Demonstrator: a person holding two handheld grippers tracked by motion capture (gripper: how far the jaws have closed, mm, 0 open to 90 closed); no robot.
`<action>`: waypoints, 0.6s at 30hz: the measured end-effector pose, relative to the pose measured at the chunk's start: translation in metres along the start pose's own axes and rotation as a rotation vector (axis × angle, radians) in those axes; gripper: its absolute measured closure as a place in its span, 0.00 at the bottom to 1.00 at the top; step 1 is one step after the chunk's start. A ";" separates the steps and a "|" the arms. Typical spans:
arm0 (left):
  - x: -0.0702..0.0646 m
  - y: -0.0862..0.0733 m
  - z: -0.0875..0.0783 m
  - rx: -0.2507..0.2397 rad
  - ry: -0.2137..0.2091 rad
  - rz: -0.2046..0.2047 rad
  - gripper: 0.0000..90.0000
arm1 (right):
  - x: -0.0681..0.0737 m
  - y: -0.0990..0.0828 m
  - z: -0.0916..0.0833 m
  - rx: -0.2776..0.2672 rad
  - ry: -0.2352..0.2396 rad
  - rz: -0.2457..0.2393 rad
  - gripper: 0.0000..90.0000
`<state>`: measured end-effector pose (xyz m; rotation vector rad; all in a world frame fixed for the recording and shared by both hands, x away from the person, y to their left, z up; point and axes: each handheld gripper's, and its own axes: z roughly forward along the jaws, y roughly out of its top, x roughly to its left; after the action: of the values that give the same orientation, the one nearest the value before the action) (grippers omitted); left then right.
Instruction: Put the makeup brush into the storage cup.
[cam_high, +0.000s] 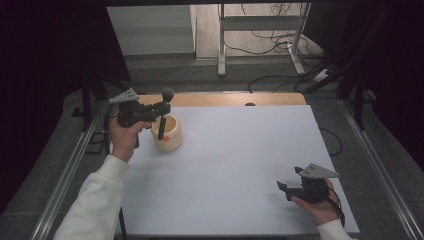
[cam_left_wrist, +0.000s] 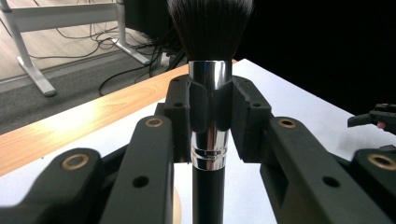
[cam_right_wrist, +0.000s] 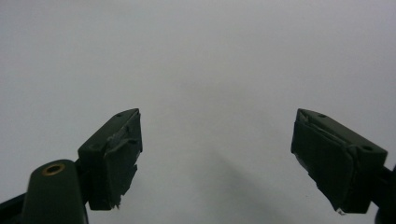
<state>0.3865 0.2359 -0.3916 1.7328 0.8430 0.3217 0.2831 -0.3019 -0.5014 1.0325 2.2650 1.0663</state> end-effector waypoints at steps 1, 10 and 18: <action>0.001 0.000 0.001 0.000 0.001 0.000 0.80 | 0.000 0.000 0.000 0.000 0.000 0.000 0.19; 0.007 0.001 0.006 -0.010 0.019 -0.009 0.80 | -0.001 0.000 0.000 -0.007 0.001 0.005 0.19; 0.013 0.003 0.011 -0.012 0.030 -0.014 0.80 | -0.001 0.000 0.000 -0.010 -0.001 0.007 0.19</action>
<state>0.4036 0.2360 -0.3951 1.7145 0.8725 0.3430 0.2834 -0.3029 -0.5012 1.0375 2.2544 1.0787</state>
